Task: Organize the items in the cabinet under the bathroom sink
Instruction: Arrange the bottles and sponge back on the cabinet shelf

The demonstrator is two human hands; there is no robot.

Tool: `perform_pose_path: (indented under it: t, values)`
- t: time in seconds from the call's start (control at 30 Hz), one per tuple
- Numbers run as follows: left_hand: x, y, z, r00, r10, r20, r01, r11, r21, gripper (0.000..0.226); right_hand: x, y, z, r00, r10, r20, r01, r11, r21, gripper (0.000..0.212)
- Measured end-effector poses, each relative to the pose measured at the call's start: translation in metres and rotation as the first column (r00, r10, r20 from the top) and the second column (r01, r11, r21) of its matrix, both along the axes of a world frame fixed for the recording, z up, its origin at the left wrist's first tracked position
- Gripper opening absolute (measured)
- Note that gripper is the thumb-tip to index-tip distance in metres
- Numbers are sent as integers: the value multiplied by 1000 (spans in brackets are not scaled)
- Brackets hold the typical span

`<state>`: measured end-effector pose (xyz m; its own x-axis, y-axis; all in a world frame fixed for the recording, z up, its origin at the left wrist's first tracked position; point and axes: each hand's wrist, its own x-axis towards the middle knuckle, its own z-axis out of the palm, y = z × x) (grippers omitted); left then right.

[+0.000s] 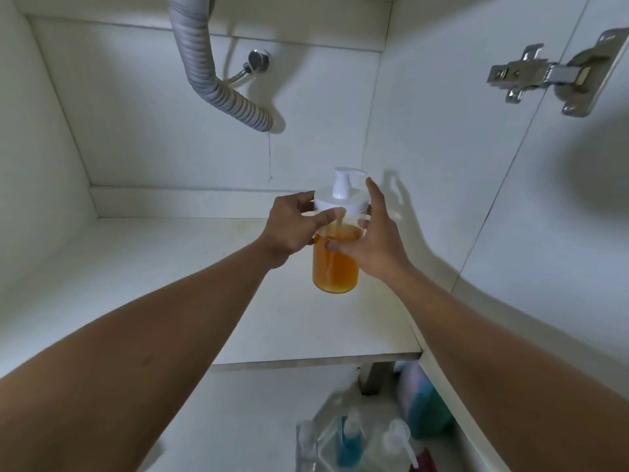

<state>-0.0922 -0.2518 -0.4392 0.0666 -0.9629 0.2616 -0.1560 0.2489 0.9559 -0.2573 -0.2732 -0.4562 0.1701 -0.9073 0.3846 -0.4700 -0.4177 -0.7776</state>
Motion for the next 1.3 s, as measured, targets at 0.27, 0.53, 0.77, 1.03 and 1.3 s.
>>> perform_pose_path:
  t: [0.27, 0.53, 0.77, 1.03, 1.3]
  values:
    - [5, -46, -37, 999, 35, 23, -34, 997, -67, 68, 15, -39, -35, 993, -101, 59, 105, 991, -78, 94]
    - [8, -82, -71, 973, 134, 186, -127, 991, -47, 75, 19, -72, -55, 981, -174, 84, 179, 982, -65, 91]
    - [42, -85, -130, 494, 330, 804, -452, 888, -87, 59, 24, -102, -50, 970, -229, 79, 231, 973, -18, 88]
    - [57, -101, -160, 378, 252, 891, -534, 845, -13, 60, 38, -164, -50, 937, -313, 157, 318, 948, -7, 80]
    - [55, -103, -160, 365, 237, 900, -537, 843, -5, 55, 49, -212, -52, 929, -362, 77, 366, 929, -55, 74]
